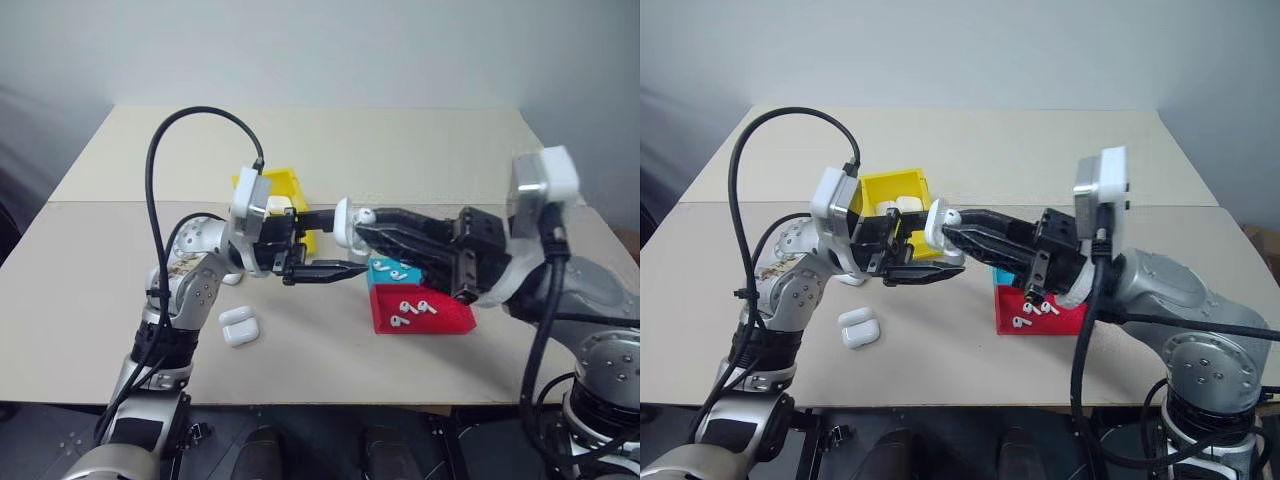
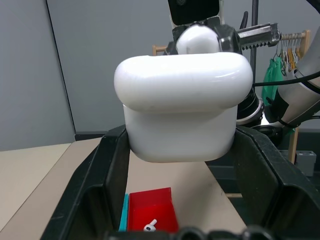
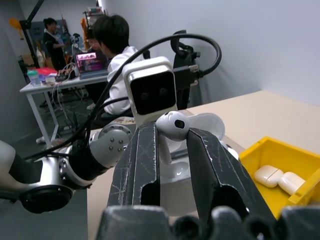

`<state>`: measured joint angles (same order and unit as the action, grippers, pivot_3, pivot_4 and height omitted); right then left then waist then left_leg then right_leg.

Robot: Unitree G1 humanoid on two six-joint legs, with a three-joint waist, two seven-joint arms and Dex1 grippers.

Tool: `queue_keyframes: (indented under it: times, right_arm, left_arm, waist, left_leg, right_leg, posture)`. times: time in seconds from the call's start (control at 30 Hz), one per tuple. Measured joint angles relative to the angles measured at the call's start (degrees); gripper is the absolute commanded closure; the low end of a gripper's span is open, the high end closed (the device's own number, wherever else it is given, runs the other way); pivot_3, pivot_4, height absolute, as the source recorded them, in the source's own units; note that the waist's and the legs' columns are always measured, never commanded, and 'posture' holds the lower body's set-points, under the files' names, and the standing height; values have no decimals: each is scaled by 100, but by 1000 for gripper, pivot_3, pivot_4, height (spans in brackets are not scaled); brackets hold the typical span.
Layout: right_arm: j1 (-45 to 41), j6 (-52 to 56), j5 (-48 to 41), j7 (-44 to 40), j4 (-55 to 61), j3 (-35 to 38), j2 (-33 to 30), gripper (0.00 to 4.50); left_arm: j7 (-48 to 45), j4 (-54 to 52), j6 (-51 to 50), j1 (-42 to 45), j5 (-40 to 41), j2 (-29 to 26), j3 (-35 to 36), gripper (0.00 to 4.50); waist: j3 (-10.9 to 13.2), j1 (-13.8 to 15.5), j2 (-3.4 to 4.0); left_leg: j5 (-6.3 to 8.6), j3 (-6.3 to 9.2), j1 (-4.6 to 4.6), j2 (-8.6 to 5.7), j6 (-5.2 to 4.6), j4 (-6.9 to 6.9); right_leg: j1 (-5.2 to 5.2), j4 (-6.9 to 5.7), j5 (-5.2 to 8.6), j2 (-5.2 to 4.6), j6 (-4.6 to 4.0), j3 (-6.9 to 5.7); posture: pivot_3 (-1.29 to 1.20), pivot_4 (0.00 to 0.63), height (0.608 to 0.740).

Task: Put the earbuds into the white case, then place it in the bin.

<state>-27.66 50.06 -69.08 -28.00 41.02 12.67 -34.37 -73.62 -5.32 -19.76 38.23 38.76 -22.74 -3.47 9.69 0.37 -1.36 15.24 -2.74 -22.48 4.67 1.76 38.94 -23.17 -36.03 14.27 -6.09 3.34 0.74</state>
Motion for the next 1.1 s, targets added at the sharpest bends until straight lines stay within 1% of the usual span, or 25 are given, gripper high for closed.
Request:
queue_keyframes:
  times: [0.23, 0.27, 0.3, 0.37, 0.47, 0.5, 0.53, 0.67, 0.73, 0.9, 1.0, 1.1]
  right_arm:
    - [158, -193, 35, -158, 2, -66, -342, 3867]
    - [166, -215, 44, -187, 2, -76, -371, 3308]
    - [172, -236, 64, -209, 2, -95, -396, 3149]
    - [182, -262, 94, -294, 2, -122, -475, 2555]
    - [182, -333, 130, -396, 4, -162, -547, 1460]
    - [182, -349, 135, -423, 12, -176, -572, 1202]
    - [182, -357, 133, -440, 22, -182, -587, 850]
    - [213, -388, 92, -485, 70, -164, -756, 850]
    - [329, -393, 44, -550, 66, -44, -884, 850]
    - [588, -395, -208, -991, 63, 280, -1347, 850]
    - [523, -398, -211, -1263, -23, 385, -1564, 1435]
    - [57, -469, -3, -1572, -388, 387, -1876, 2360]
  left_arm:
    - [11, -14, -3, -30, -46, 14, -11, 1745]
    - [9, -24, -3, -39, -46, 15, -14, 1745]
    - [10, -24, -3, -44, -46, 15, -15, 1745]
    - [28, -24, -4, -51, -46, 8, -11, 1745]
    - [46, -23, -4, -56, -46, 5, -9, 1745]
    - [51, -19, -4, -56, -46, 3, -6, 1745]
    - [56, -17, -4, -57, -47, 3, -4, 1745]
    - [70, -14, -4, -56, -47, 5, -2, 1745]
    - [48, -16, -3, -55, -46, 13, -4, 1745]
    - [29, -17, 1, -51, -45, 20, -3, 1745]
    - [6, -12, 9, -45, -46, 23, -4, 1745]
    - [-25, 11, 33, -22, -51, 34, -9, 1745]
  waist:
    - [0, 10, 0]
    - [0, 9, 0]
    - [0, 10, 0]
    - [0, 14, 0]
    - [0, 16, 0]
    - [0, 15, -1]
    - [0, 15, 0]
    - [0, 21, -1]
    - [0, 26, -1]
    - [0, 29, -2]
    - [0, 15, -2]
    - [0, 3, -2]
  left_leg:
    - [0, 1, 0, 0, 0, 0]
    - [0, 1, 0, 0, 0, 0]
    - [0, 1, 0, 0, 0, 0]
    - [0, 1, 0, 0, 0, 0]
    - [0, 1, 0, 0, 0, 0]
    - [0, 1, 0, 0, 0, 0]
    - [0, 2, 0, 0, 0, 0]
    - [0, 2, 0, 0, 0, 1]
    - [0, 2, 0, 0, 0, 0]
    - [0, 2, -2, 0, -1, 1]
    - [0, 1, 1, 0, -1, 2]
    - [0, 0, 4, 0, -1, 1]
  right_leg:
    - [0, 0, 0, 0, 0, -1]
    - [0, 0, 0, 0, 0, -1]
    - [0, -1, 0, 0, 0, -1]
    - [0, 0, 0, 0, 0, -1]
    - [0, 0, 0, 0, 0, -1]
    - [0, 0, 0, 0, 0, -1]
    - [0, 0, 0, 0, 0, -1]
    - [0, 0, 0, 0, 0, -1]
    - [0, 1, 0, 0, 0, -1]
    - [0, 3, 0, 0, 0, -2]
    - [1, 0, 0, 0, 0, 0]
    - [1, -1, 0, 1, 0, 1]
  posture:
    - [0, 150, 740]
    - [0, 150, 740]
    - [0, 150, 740]
    - [0, 150, 740]
    - [0, 150, 740]
    - [0, 150, 740]
    - [0, 150, 740]
    - [0, 150, 740]
    - [0, 150, 740]
    - [0, 150, 740]
    - [0, 150, 740]
    - [0, 150, 740]
